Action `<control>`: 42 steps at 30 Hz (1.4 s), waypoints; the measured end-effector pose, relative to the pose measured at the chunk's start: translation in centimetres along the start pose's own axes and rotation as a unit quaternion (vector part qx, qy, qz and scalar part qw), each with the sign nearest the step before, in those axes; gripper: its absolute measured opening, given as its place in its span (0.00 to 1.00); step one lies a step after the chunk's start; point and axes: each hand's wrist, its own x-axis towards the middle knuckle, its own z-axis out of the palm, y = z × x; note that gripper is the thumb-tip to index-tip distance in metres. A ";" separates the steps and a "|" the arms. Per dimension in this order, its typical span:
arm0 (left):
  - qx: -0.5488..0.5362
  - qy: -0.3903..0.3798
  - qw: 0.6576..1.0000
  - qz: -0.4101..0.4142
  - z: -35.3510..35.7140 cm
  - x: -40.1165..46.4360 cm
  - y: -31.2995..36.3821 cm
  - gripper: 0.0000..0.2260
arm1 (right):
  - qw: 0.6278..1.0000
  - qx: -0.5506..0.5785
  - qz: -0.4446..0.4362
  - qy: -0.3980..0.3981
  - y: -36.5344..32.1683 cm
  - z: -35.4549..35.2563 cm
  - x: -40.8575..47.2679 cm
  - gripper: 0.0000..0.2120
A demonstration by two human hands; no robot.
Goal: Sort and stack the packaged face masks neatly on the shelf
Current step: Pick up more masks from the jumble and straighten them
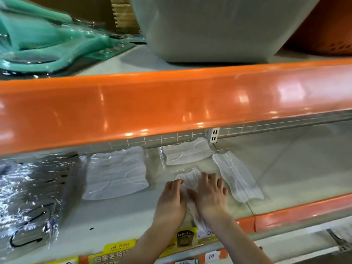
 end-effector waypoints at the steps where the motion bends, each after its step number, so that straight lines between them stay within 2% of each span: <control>1: -0.019 0.005 1.000 -0.001 0.1 -0.1 0.2 0.17 | 1.000 0.007 0.002 0.004 0.0 0.0 0.1 0.28; 6: -0.059 0.006 0.997 -0.046 0.8 -0.4 0.8 0.15 | 0.998 0.068 -0.007 -0.012 0.0 0.2 0.3 0.29; 11: -0.051 0.015 0.997 -0.058 0.8 -1.0 0.9 0.17 | 0.985 0.150 -0.068 0.054 0.7 0.4 -0.4 0.15; 15: -0.145 0.037 0.983 -0.105 0.9 -1.0 1.0 0.17 | 0.953 0.287 -0.073 0.065 0.8 -0.6 -1.0 0.06; 16: -0.156 0.043 0.981 -0.110 0.7 -0.9 1.1 0.18 | 0.940 0.326 -0.065 0.070 0.8 -0.8 -1.0 0.03; 19: -0.162 0.049 0.981 -0.094 -0.2 -0.9 1.3 0.21 | 0.884 0.464 -0.006 0.047 0.6 -1.5 -0.5 0.06; 24: -0.172 0.030 0.982 -0.075 -2.2 -1.2 1.4 0.13 | 0.751 0.658 0.038 -0.038 -0.5 -2.3 0.3 0.14; 27: -0.130 0.012 0.989 -0.067 -4.0 -0.9 0.2 0.10 | 0.713 0.696 0.034 -0.078 -0.9 -2.6 0.4 0.12; 29: -0.062 0.001 0.996 -0.058 -5.8 -0.4 -1.0 0.07 | 0.710 0.694 0.026 -0.116 -1.0 -3.1 0.3 0.07; 31: -0.015 0.005 0.998 -0.056 -7.7 -0.2 -2.3 0.02 | 0.727 0.669 0.015 -0.152 -1.3 -3.5 0.1 0.02; 32: 0.012 0.013 0.998 -0.062 -8.5 -0.1 -2.9 0.04 | 0.734 0.659 0.011 -0.161 -1.6 -3.6 0.0 0.01; 34: 0.079 0.055 0.995 -0.034 -9.6 -0.1 -4.3 0.11 | 0.735 0.657 0.014 -0.167 -2.6 -3.5 -0.2 0.05; 37: 0.155 0.113 0.979 0.064 -10.2 -0.7 -5.8 0.21 | 0.694 0.698 0.037 -0.171 -4.7 -2.6 -0.7 0.09; 39: 0.228 0.132 0.957 0.124 -10.1 -1.4 -6.1 0.24 | 0.665 0.723 0.051 -0.177 -6.1 -1.8 -1.2 0.09; 42: 0.299 0.112 0.933 0.164 -10.0 -2.3 -6.8 0.26 | 0.635 0.747 0.061 -0.188 -8.0 -1.0 -1.9 0.09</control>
